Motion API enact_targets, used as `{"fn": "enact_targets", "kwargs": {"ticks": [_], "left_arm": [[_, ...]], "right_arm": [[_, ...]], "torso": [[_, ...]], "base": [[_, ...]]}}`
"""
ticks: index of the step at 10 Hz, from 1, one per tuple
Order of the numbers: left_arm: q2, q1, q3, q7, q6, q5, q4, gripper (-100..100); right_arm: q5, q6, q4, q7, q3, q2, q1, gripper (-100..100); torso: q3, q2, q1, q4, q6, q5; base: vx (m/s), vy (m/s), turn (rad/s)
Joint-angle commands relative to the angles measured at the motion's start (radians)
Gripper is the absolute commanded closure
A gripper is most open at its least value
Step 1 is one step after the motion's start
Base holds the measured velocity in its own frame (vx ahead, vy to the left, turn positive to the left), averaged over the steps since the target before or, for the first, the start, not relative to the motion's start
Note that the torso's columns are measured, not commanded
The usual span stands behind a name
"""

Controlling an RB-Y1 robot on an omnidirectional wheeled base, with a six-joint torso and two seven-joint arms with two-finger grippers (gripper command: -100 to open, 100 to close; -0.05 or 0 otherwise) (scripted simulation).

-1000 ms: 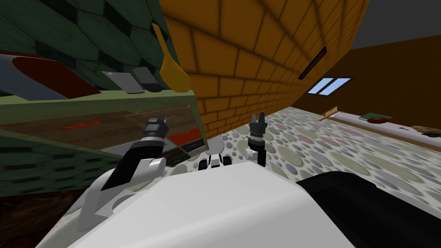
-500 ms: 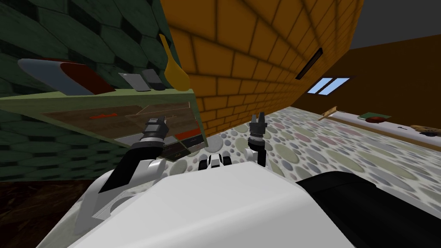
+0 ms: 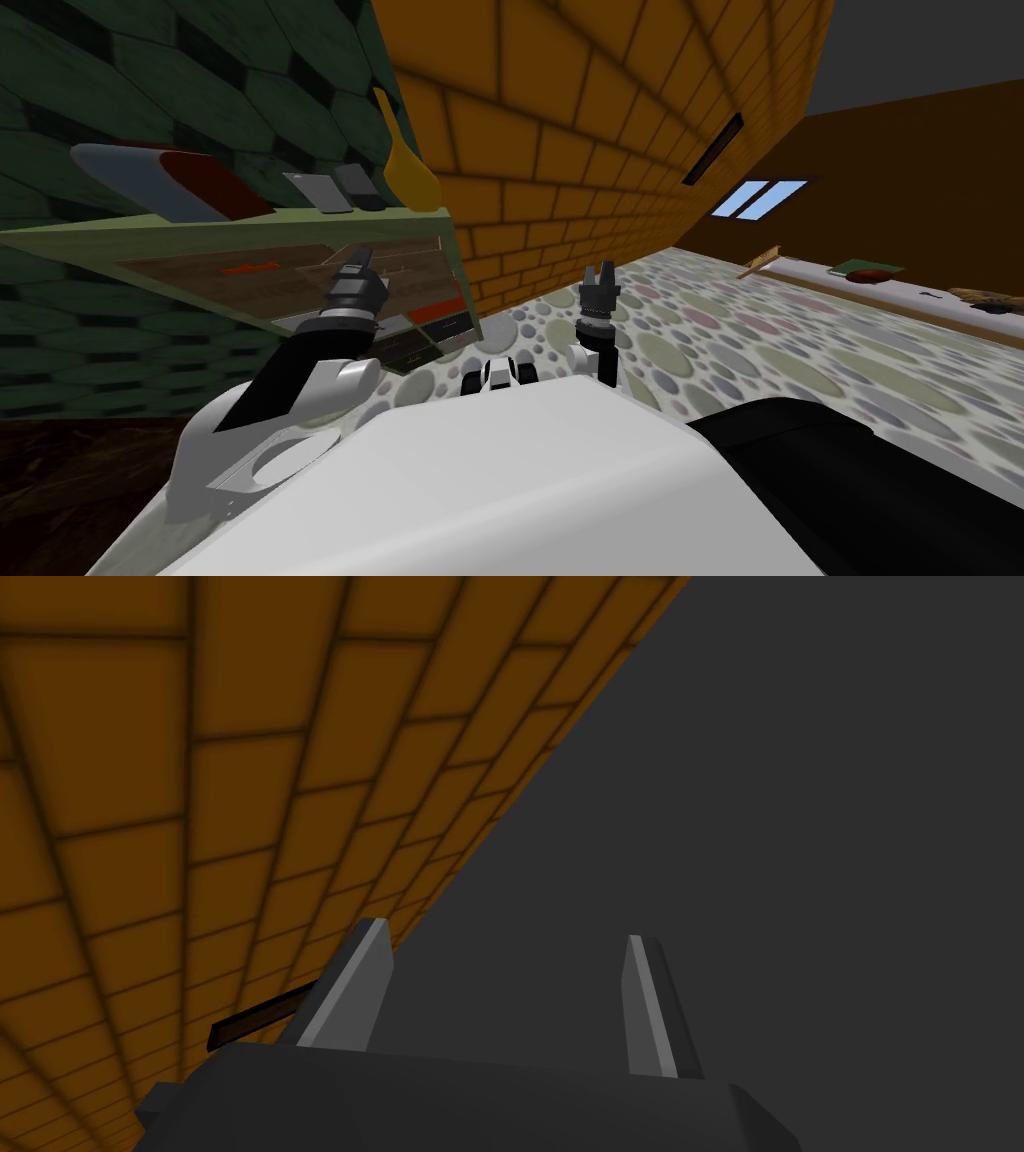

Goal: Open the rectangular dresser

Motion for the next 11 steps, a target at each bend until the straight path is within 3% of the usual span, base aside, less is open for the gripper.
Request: {"fn": "enact_targets", "kwargs": {"ticks": [1,2,6,7,8,11], "left_arm": [[0.029,-0.071,0.023,0.007,0.076,0.015,-0.001,-100],[0.029,-0.071,0.023,0.007,0.081,0.015,-0.001,-100],[0.078,-0.187,0.062,0.020,0.205,0.041,-0.004,-100],[0.074,-0.168,0.057,0.020,0.191,0.044,0.008,-100],[0.075,-0.171,0.058,0.021,0.199,0.045,0.009,0],[0.074,-0.167,0.056,0.022,0.203,0.046,0.013,0]], "right_arm": [[0.000,0.000,0.000,0.000,0.000,0.000,0.000,0],[0.000,0.000,0.000,0.000,0.000,0.000,0.000,0],[0.000,0.000,0.000,0.000,0.000,0.000,0.000,0],[0.000,0.000,0.000,0.000,0.000,0.000,0.000,0],[0.000,0.000,0.000,0.000,0.000,0.000,0.000,0],[0.000,0.000,0.000,0.000,0.000,0.000,0.000,0]], "torso": [[0.003,0.004,-0.002,0.001,0.000,-0.001],[0.004,0.006,-0.003,0.002,0.000,-0.001],[0.003,0.006,-0.003,0.005,-0.001,-0.004],[0.005,0.010,-0.004,0.008,-0.002,-0.005],[0.006,0.009,-0.004,0.006,-0.001,-0.004],[0.003,0.005,-0.003,0.003,-0.001,-0.002]], "base": [[-0.030,-0.005,-0.012],[-0.025,-0.007,-0.005],[-0.030,-0.009,-0.012],[-0.007,0.002,-0.009],[0.000,0.000,0.000],[0.000,0.000,0.000]]}}
